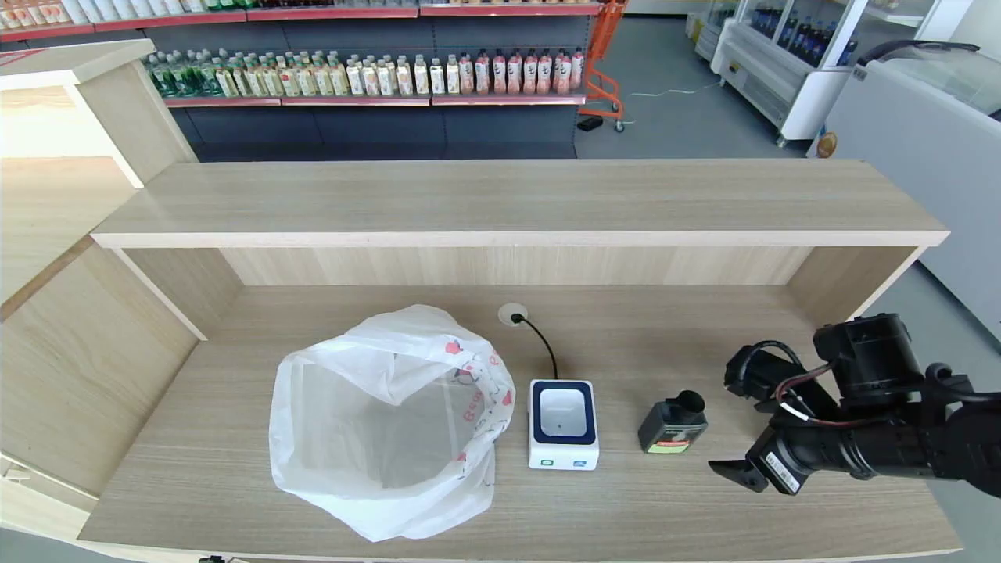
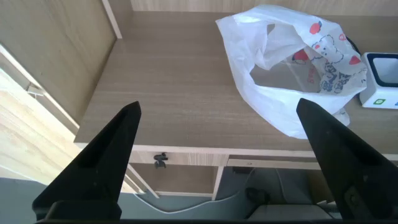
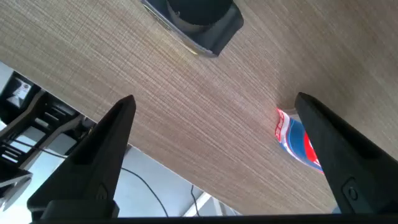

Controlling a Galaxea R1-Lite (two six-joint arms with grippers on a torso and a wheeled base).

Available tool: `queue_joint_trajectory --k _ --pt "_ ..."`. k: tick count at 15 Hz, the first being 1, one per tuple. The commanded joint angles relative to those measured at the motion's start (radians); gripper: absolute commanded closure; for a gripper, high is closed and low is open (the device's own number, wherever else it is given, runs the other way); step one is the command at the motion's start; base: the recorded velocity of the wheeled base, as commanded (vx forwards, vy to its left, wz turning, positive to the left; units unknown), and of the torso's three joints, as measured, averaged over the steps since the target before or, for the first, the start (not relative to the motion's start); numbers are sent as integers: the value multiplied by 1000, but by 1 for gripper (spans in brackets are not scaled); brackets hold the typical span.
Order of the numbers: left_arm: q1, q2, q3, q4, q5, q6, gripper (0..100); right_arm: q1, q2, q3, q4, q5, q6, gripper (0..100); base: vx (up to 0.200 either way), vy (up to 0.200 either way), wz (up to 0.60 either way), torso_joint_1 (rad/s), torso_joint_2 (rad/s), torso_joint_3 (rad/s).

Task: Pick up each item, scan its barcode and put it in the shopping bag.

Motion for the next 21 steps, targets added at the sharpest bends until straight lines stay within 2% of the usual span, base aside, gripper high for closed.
queue_joint_trajectory --k 1,5,10,11,16,18,19,20,21 --pt "0 0 0 0 1 0 0 40 153 -53 -52 5 -13 0 0 0 0 0 0 0" --pt "0 0 0 0 -1 0 0 90 256 -144 -126 60 -12 0 0 0 0 0 0 0" --pt "0 0 0 0 1 0 0 104 315 -202 -134 77 -10 0 0 0 0 0 0 0" --pt "0 0 0 0 1 0 0 106 317 -201 -141 83 -12 100 0 0 0 0 0 0" --pt "0 0 0 0 -1 0 0 107 280 -158 -143 85 -4 100 0 0 0 0 0 0" --pt "0 0 0 0 -1 0 0 107 231 -141 -157 85 46 100 0 0 0 0 0 0" --pt "0 0 0 0 1 0 0 109 197 -138 -170 85 82 100 0 0 0 0 0 0" --pt "0 0 0 0 1 0 0 100 81 -138 -181 80 226 100 0 0 0 0 0 0" --pt "0 0 0 0 -1 0 0 81 13 -135 -181 75 289 100 0 0 0 0 0 0"
